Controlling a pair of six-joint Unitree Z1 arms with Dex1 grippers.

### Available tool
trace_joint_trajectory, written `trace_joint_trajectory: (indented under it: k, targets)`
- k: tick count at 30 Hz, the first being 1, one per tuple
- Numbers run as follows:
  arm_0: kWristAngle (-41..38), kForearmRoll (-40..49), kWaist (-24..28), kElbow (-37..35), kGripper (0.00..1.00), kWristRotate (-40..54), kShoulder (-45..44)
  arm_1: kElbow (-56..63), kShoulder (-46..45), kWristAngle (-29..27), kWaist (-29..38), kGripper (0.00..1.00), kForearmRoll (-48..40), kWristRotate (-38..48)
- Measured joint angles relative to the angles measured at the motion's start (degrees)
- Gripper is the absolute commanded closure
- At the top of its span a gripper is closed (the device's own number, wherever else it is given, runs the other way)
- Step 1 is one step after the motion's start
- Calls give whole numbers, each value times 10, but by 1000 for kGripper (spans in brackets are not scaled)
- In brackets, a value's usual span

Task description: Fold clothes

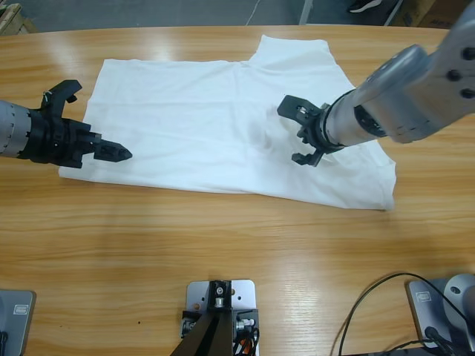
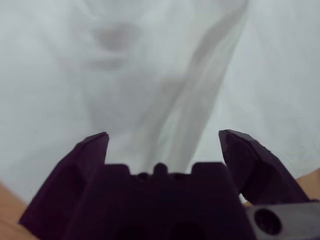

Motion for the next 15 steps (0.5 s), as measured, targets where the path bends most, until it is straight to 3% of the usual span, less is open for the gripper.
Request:
trace_joint_trajectory:
  k: [2, 4, 5, 6, 7, 15]
  targets:
    - [0, 0, 0, -1, 69, 0, 0, -4, 13, -7, -12, 439, 0, -1]
    - [0, 0, 0, -2, 69, 0, 3, -9, 26, -12, -20, 514, 0, -4]
    - [0, 0, 0, -2, 72, 0, 5, -10, 32, -14, -22, 652, 0, -7]
    - [0, 0, 0, -2, 73, 0, 8, -12, 34, -15, -22, 918, 0, -10]
    - [0, 0, 0, -2, 73, 0, 9, -13, 35, -17, -22, 1000, 0, -14]
    - [0, 2, 0, -2, 73, 0, 15, -14, 36, -51, -22, 1000, -8, -55]
